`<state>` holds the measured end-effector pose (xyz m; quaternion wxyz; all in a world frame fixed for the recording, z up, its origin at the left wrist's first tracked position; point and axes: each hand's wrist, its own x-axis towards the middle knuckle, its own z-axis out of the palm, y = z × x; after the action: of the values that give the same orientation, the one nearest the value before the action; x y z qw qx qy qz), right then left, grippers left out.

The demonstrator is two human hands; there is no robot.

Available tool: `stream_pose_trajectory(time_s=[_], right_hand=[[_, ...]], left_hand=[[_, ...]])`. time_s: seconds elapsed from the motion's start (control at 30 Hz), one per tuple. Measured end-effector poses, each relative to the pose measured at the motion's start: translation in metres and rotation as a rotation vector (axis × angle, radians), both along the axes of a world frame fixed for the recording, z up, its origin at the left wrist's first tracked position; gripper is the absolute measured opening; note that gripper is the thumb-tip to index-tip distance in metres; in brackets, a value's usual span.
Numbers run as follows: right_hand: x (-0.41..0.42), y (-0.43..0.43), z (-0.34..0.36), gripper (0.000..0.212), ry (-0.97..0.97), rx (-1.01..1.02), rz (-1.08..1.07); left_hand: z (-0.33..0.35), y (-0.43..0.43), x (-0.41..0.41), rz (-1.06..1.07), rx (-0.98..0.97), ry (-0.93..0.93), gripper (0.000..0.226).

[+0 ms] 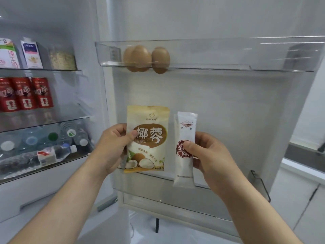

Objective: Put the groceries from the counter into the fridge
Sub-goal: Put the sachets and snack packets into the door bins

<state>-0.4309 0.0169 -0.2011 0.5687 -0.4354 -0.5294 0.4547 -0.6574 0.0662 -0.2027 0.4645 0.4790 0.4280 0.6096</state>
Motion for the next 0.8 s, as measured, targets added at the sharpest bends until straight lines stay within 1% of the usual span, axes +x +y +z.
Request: stream_pose_trajectory(time_s=[0.23,0.37,0.53,0.63,0.8], right_hand=[[-0.024,0.024,0.007,0.022,0.046,0.017,-0.066],[-0.043,0.034,0.000,0.021,0.019,-0.030,-0.063],[-0.057,0.042,-0.009,0.022,-0.031,-0.111,-0.045],[-0.060,0.044,-0.013,0.023,-0.013,-0.163,-0.022],[-0.056,0.045,-0.019,0.024,0.018,-0.219,-0.020]], left_hand=[[0.002,0.037,-0.028,-0.149,0.004,0.050,0.016],[-0.007,0.043,-0.037,-0.242,-0.014,0.143,0.023],[-0.020,0.045,-0.045,-0.269,-0.039,0.204,0.025],[-0.022,0.045,-0.049,-0.286,-0.049,0.245,0.024],[-0.020,0.039,-0.055,-0.248,-0.018,0.443,0.022]])
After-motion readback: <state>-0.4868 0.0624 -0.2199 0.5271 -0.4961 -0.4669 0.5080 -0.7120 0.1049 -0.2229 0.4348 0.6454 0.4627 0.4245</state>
